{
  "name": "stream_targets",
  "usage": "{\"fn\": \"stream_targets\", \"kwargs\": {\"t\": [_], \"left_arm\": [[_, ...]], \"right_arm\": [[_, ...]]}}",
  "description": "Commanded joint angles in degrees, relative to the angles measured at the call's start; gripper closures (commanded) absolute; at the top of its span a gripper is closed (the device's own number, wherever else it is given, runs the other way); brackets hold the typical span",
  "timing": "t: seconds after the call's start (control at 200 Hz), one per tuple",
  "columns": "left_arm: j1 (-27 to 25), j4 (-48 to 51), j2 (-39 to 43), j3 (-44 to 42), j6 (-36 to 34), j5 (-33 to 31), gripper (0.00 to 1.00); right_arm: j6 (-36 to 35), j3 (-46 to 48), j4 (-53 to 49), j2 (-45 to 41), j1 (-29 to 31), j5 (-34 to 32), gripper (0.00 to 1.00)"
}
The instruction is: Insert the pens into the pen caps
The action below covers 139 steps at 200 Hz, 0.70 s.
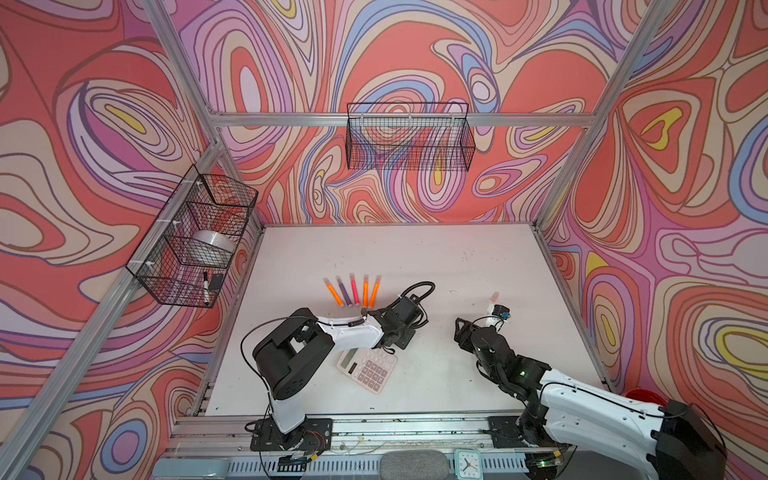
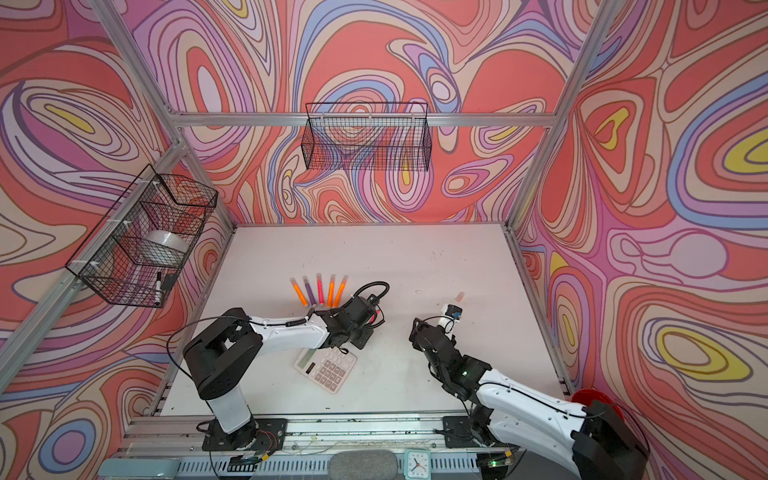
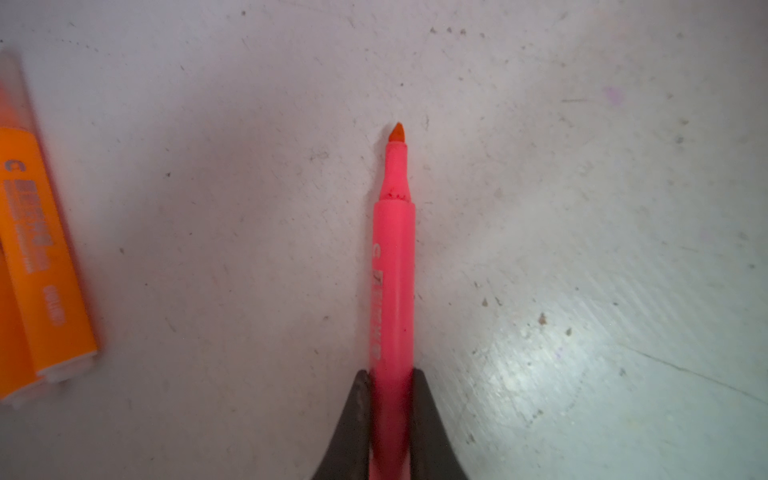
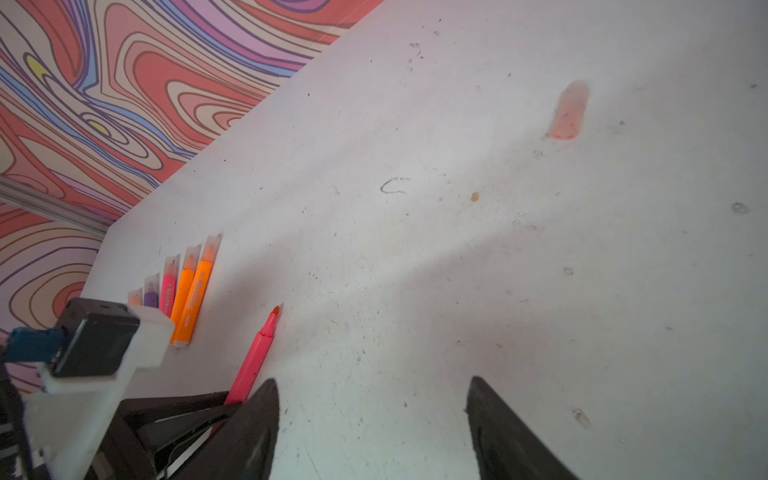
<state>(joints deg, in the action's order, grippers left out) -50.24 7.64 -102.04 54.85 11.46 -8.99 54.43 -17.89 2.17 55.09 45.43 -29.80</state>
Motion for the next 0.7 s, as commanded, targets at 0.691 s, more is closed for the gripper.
{"fn": "stream_targets", "kwargs": {"t": [0.691], "left_arm": [[0.0,-12.3,17.0,-10.2,1.5,13.0,0.95]], "right_arm": [[5.6,-10.5,31.0,28.2,6.2,6.0,0.43]]}}
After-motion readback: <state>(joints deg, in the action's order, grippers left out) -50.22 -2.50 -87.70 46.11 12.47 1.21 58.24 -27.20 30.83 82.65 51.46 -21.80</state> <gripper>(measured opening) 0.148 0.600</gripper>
